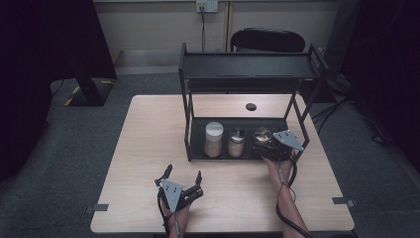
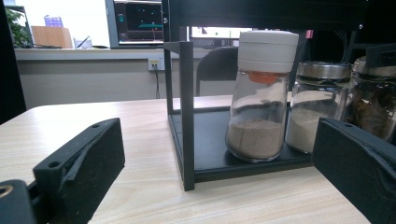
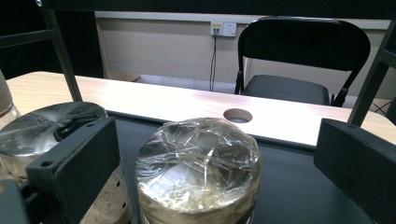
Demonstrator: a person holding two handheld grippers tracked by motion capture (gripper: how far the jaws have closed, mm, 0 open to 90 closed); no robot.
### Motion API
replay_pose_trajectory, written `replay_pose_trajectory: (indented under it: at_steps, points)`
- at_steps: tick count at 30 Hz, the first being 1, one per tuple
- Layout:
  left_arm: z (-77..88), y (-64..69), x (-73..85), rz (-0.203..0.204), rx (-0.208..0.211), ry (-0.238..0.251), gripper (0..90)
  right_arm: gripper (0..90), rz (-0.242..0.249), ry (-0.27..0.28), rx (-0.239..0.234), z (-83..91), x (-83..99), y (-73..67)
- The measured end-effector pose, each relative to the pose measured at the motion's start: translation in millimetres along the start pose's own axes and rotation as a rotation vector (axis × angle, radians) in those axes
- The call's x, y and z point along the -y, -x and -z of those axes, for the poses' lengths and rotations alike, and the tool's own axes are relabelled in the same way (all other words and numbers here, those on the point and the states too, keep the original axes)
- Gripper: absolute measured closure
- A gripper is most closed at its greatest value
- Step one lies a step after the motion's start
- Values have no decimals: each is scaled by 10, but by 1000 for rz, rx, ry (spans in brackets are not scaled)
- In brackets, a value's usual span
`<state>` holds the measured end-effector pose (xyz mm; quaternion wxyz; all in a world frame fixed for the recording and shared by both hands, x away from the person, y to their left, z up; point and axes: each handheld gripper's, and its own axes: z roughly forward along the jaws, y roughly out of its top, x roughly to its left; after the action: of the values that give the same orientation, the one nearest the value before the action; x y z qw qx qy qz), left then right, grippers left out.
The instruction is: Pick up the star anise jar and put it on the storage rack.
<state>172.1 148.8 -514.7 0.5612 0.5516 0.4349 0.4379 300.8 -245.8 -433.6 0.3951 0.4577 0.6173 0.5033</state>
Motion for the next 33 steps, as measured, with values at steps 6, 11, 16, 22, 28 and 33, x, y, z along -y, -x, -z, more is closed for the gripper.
replay_pose_trajectory:
  at_steps: [6, 11, 16, 22, 28, 33]
  points:
    - [1, -1, 2, 1, 0, 1, 22, 0, 3, 5, -5, 2, 7, -10]
    - [2, -3, 2, 1, 2, 1, 22, 0, 22, 11, -12, -2, -12, -26]
    - [1, -3, 1, 1, 2, 1, 22, 0, 10, 25, -9, 18, -19, -29]
    - [1, -3, 2, 1, 2, 1, 22, 0, 10, 39, -4, 61, -8, -39]
    - [2, -5, 3, 2, 3, 2, 22, 0, 4, 52, -2, 79, -15, -66]
    - [2, -6, 3, 2, 3, 2, 22, 0, 14, 61, -4, 98, -26, -92]
